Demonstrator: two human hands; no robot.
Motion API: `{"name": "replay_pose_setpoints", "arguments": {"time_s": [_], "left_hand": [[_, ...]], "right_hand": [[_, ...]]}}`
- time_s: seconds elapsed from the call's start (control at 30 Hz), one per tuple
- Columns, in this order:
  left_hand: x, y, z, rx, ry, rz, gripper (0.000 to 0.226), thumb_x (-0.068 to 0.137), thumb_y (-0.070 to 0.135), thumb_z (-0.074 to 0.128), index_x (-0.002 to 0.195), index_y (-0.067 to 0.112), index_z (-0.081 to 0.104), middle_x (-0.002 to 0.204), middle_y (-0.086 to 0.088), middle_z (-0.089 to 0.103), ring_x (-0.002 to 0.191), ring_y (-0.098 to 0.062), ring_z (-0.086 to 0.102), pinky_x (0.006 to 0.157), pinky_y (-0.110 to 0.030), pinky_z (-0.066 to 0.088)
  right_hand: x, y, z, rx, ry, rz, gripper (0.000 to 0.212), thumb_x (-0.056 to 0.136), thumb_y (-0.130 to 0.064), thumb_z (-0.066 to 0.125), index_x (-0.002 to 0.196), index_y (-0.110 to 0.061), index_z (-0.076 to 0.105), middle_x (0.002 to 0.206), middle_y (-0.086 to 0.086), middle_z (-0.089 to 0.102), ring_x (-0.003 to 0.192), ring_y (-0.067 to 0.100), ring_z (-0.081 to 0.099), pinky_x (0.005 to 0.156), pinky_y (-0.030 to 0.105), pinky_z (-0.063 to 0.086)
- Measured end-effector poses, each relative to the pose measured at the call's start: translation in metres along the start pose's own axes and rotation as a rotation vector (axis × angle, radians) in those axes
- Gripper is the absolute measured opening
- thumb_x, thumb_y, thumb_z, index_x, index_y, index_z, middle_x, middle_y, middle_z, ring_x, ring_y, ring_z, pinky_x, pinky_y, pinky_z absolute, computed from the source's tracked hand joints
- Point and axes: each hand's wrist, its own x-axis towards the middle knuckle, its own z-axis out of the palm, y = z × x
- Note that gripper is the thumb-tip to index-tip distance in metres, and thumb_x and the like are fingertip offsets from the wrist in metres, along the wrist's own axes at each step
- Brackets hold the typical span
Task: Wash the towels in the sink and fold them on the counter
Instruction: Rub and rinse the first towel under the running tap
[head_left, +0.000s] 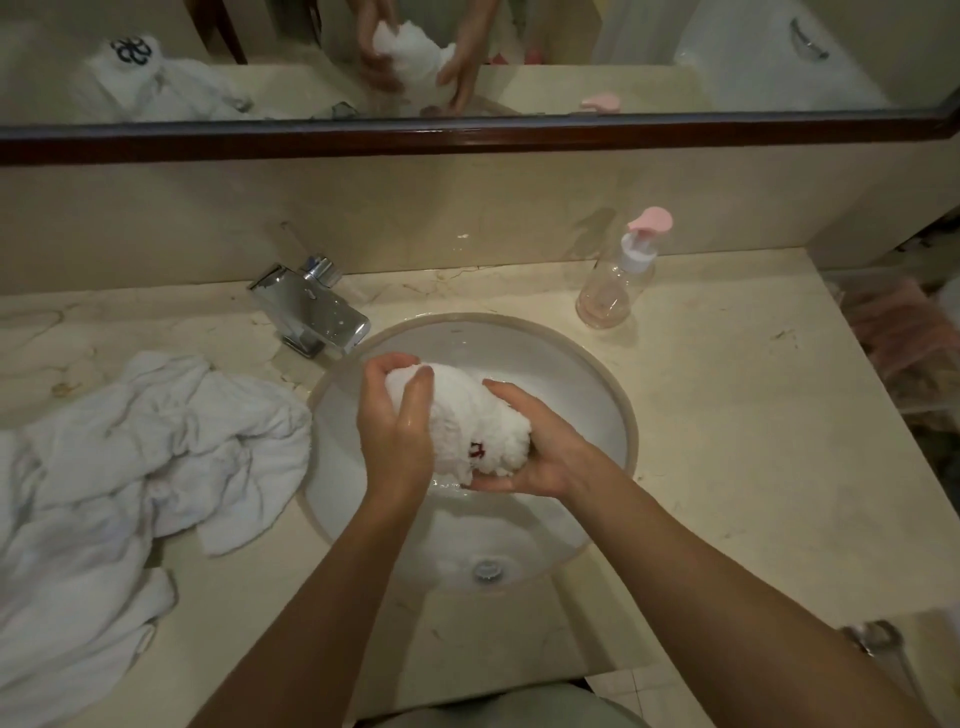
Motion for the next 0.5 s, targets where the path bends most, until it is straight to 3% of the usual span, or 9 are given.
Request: {"name": "replay_pose_setpoints", "arguments": {"time_s": [0.1,0.17,0.23,0.3,0.37,0.43,0.5], "left_hand": [[-0.004,0.013,-0.02,0.099,-0.299,0.129,0.053,0.078,0.036,0.059,0.13,0.029,0.05,0.119,0.013,0.058,0.105,-0.005,0.059,0.083,-0.024,0.053],[0.002,0.025,-0.035,0.149,-0.455,0.231,0.059,0.078,0.04,0.068,0.133,0.031,0.05,0.119,0.021,0.06,0.109,-0.004,0.061,0.081,-0.023,0.056],[0.013,0.033,-0.043,0.232,-0.494,0.364,0.058,0.072,0.047,0.075,0.124,0.028,0.06,0.113,0.017,0.064,0.108,-0.01,0.062,0.078,-0.025,0.057],[0.022,0.032,-0.042,0.304,-0.461,0.465,0.047,0.071,0.049,0.074,0.108,0.021,0.067,0.106,0.01,0.066,0.101,-0.017,0.063,0.077,-0.037,0.056],[0.026,0.024,-0.039,0.273,-0.444,0.451,0.043,0.074,0.045,0.07,0.104,0.014,0.067,0.108,0.004,0.066,0.104,-0.02,0.063,0.083,-0.045,0.054],[0.023,0.021,-0.035,0.147,-0.485,0.33,0.048,0.076,0.041,0.068,0.114,0.011,0.066,0.121,0.002,0.067,0.115,-0.021,0.062,0.093,-0.046,0.053],[0.016,0.022,-0.03,0.027,-0.486,0.205,0.048,0.077,0.038,0.068,0.118,0.014,0.067,0.12,0.003,0.068,0.113,-0.02,0.065,0.091,-0.044,0.056]], "right_hand": [[-0.002,0.007,-0.008,0.118,-0.091,-0.024,0.071,0.075,-0.048,0.081,0.135,-0.016,0.063,0.134,0.011,0.065,0.124,0.031,0.06,0.103,0.049,0.049],[-0.006,0.006,-0.01,0.099,-0.149,-0.011,0.075,0.076,-0.05,0.078,0.14,-0.016,0.058,0.136,0.009,0.062,0.123,0.028,0.058,0.098,0.044,0.051],[-0.012,0.002,-0.012,0.018,-0.178,0.011,0.071,0.077,-0.053,0.074,0.133,-0.011,0.063,0.118,0.011,0.064,0.107,0.028,0.06,0.087,0.041,0.053],[-0.018,-0.004,-0.008,-0.08,-0.19,0.009,0.057,0.079,-0.055,0.068,0.117,-0.013,0.069,0.106,0.013,0.066,0.094,0.028,0.064,0.081,0.041,0.055],[-0.023,-0.007,-0.006,-0.22,-0.188,-0.024,0.045,0.087,-0.051,0.059,0.11,-0.014,0.072,0.105,0.017,0.07,0.093,0.032,0.068,0.085,0.048,0.056],[-0.026,-0.009,0.0,-0.29,-0.145,-0.039,0.04,0.091,-0.046,0.053,0.102,-0.013,0.073,0.104,0.018,0.071,0.094,0.034,0.069,0.086,0.05,0.057],[-0.026,-0.006,0.004,-0.246,-0.098,-0.052,0.037,0.09,-0.044,0.052,0.092,-0.013,0.071,0.089,0.014,0.071,0.081,0.029,0.069,0.074,0.043,0.058]]}}
